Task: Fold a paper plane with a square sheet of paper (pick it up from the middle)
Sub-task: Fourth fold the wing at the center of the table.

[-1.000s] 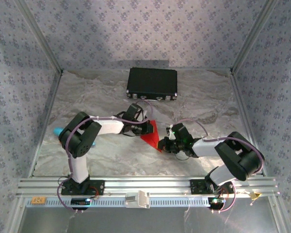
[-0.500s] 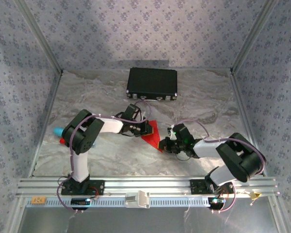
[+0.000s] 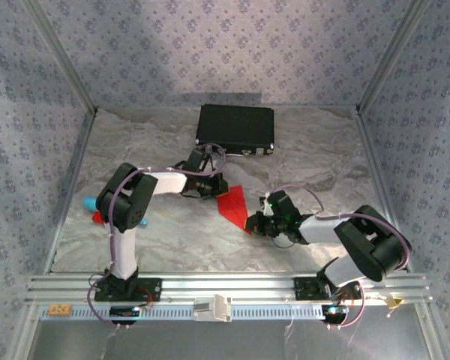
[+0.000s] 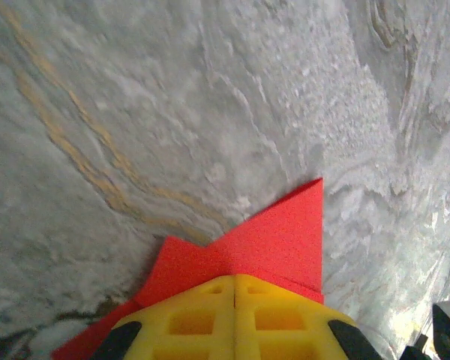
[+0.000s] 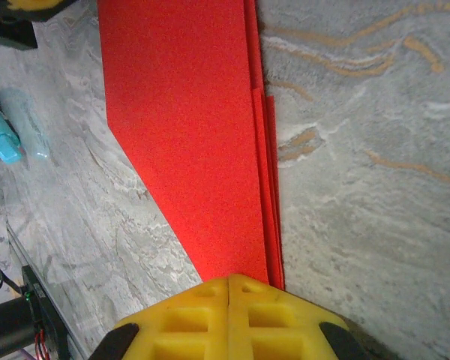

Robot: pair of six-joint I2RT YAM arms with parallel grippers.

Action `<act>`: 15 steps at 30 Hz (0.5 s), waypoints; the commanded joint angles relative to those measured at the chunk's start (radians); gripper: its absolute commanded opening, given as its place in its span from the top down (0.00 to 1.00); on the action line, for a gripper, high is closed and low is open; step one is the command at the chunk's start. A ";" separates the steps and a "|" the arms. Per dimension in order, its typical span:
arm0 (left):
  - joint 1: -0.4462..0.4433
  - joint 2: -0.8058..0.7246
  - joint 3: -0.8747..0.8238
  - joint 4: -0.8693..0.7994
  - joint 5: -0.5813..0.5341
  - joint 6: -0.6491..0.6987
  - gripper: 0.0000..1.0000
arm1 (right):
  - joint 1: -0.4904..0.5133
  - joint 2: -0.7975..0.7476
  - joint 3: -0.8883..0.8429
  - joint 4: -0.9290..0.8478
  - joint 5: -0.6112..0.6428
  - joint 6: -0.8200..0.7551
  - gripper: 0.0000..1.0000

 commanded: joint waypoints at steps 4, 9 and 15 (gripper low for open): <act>0.053 0.038 0.042 -0.068 -0.117 0.044 0.93 | -0.007 0.010 -0.037 -0.146 0.023 -0.024 1.00; 0.054 0.014 0.054 -0.084 -0.135 0.057 0.92 | -0.009 0.010 -0.032 -0.148 0.022 -0.029 1.00; 0.058 -0.034 0.035 -0.063 -0.157 0.068 0.90 | -0.011 0.014 -0.026 -0.145 0.017 -0.032 1.00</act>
